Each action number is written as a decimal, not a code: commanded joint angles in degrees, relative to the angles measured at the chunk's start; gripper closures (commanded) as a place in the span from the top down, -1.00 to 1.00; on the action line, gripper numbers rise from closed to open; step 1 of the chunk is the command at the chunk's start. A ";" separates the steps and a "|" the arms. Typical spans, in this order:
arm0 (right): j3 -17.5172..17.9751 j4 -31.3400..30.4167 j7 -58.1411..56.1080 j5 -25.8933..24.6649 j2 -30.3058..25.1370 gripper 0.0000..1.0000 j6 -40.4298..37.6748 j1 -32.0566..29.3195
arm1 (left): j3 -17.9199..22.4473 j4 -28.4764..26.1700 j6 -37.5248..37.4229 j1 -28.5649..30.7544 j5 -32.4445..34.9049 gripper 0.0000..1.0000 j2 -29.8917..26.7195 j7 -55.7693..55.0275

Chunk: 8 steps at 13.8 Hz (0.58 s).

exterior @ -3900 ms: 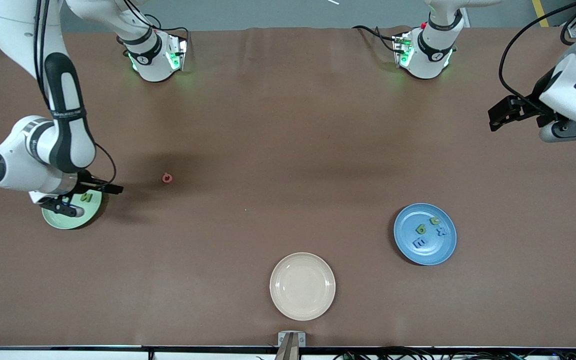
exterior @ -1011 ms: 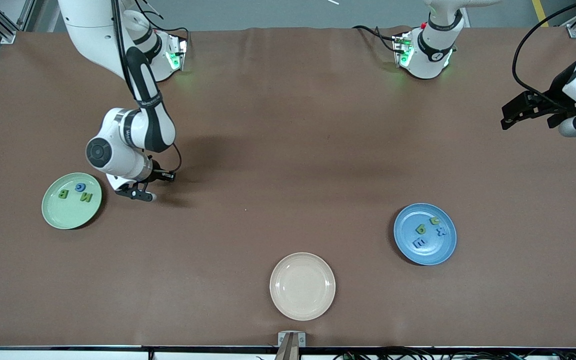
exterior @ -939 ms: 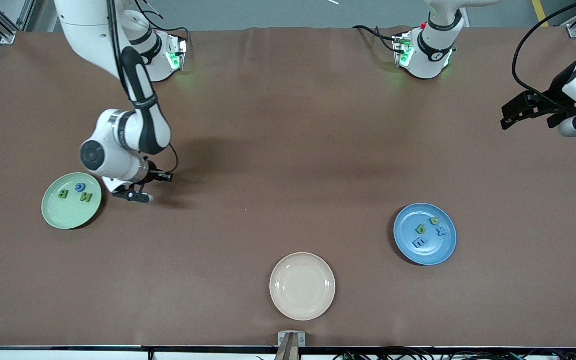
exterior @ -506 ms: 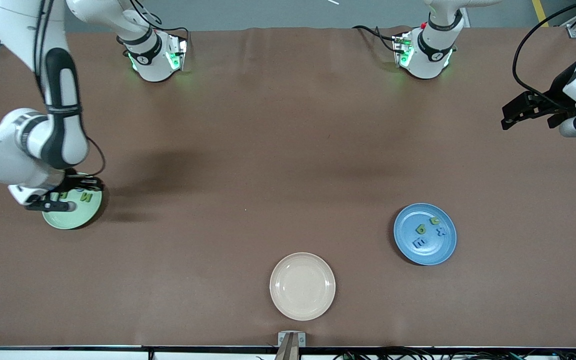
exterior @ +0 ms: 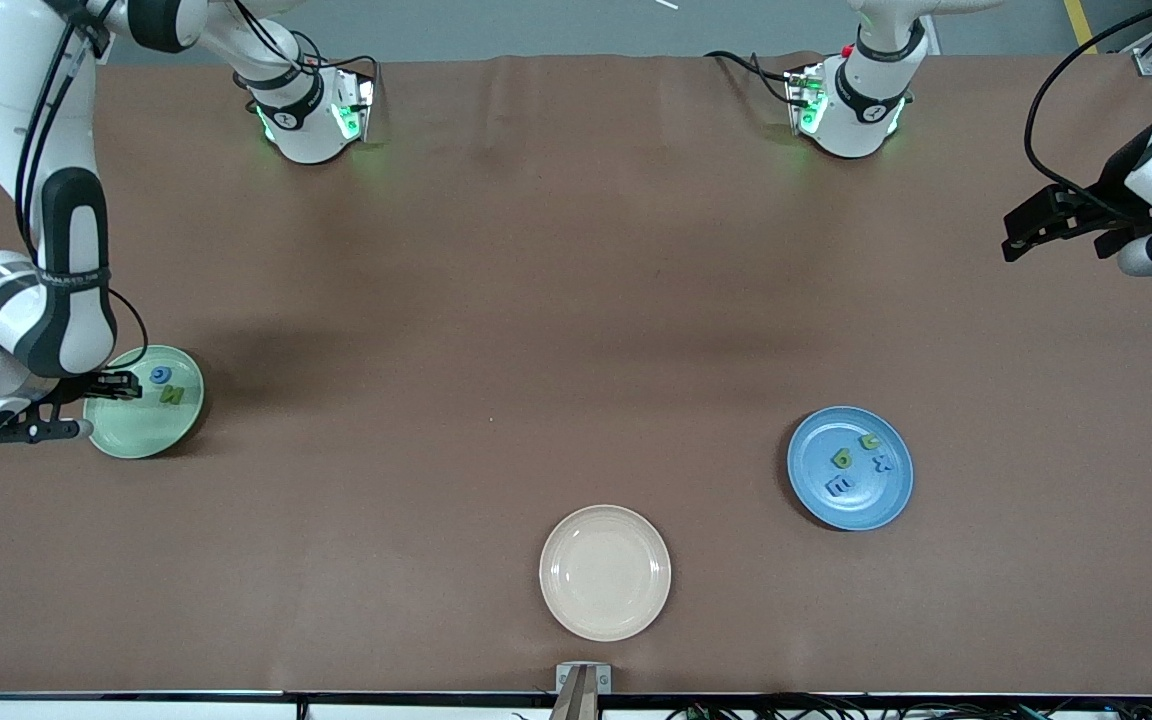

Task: Sort upper and lower case letters into plates

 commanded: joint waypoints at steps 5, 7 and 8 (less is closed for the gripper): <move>5.84 4.56 -1.24 0.51 3.65 -0.60 2.72 -6.65 | -0.41 -0.81 0.34 0.28 0.31 1.00 -1.11 1.31; 6.19 4.47 -1.16 0.51 3.65 -0.30 2.64 -6.56 | -0.41 -0.72 0.34 0.19 0.31 1.00 -1.11 1.31; 6.19 4.47 -0.81 0.51 3.48 0.58 2.46 -6.47 | -0.41 -0.72 0.34 0.19 0.31 1.00 -1.11 1.31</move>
